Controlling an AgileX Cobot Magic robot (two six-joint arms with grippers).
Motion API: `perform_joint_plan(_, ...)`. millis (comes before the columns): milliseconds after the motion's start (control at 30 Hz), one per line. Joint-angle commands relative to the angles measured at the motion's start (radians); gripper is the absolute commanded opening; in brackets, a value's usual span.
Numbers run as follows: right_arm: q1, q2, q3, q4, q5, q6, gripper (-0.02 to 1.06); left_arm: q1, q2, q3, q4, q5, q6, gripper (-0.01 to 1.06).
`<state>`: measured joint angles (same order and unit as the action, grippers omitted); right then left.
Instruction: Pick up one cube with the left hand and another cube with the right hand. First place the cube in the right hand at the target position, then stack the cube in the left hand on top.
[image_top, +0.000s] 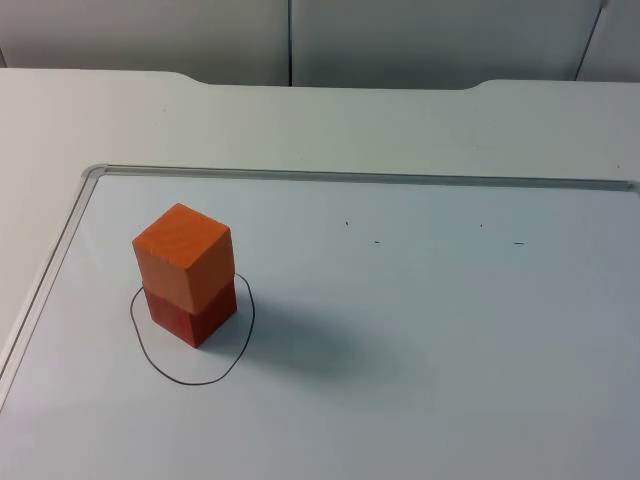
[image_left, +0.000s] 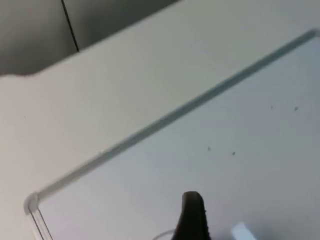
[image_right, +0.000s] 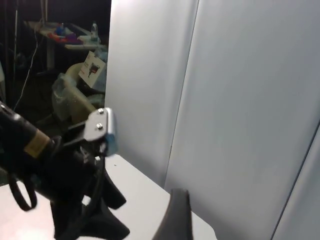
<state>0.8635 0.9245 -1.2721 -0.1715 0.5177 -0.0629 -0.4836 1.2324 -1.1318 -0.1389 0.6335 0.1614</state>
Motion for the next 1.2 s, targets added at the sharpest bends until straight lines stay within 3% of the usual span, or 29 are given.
perform_joint_plan(0, -0.002, -0.003, 0.005, -0.011, -0.014, -0.007, 0.7, 0.003, -0.061, -0.009, -0.012, 0.003, -0.003, 0.63)
perform_joint_plan(200, -0.002, -0.005, 0.005, -0.012, -0.014, -0.028, 0.7, 0.003, -0.253, -0.009, 0.025, 0.029, -0.003, 0.63)
perform_joint_plan(433, -0.002, -0.033, 0.005, -0.012, 0.013, -0.05, 0.7, 0.003, -0.341, -0.009, 0.061, 0.095, -0.003, 0.63)
perform_joint_plan(667, -0.002, -0.072, 0.005, -0.01, 0.173, -0.06, 0.7, 0.003, -0.384, -0.007, 0.058, 0.25, 0.02, 0.63)
perform_joint_plan(767, -0.002, -0.074, 0.005, -0.005, 0.239, -0.06, 0.7, 0.003, -0.39, -0.003, 0.046, 0.274, 0.023, 0.63)
perform_joint_plan(867, -0.002, -0.074, 0.005, 0.008, 0.309, -0.06, 0.7, 0.003, -0.434, 0.058, 0.038, 0.265, 0.03, 0.63)
perform_joint_plan(1167, -0.002, -0.105, 0.02, 0.02, 0.303, -0.073, 0.7, 0.003, -0.588, 0.225, 0.038, 0.229, 0.02, 0.63)
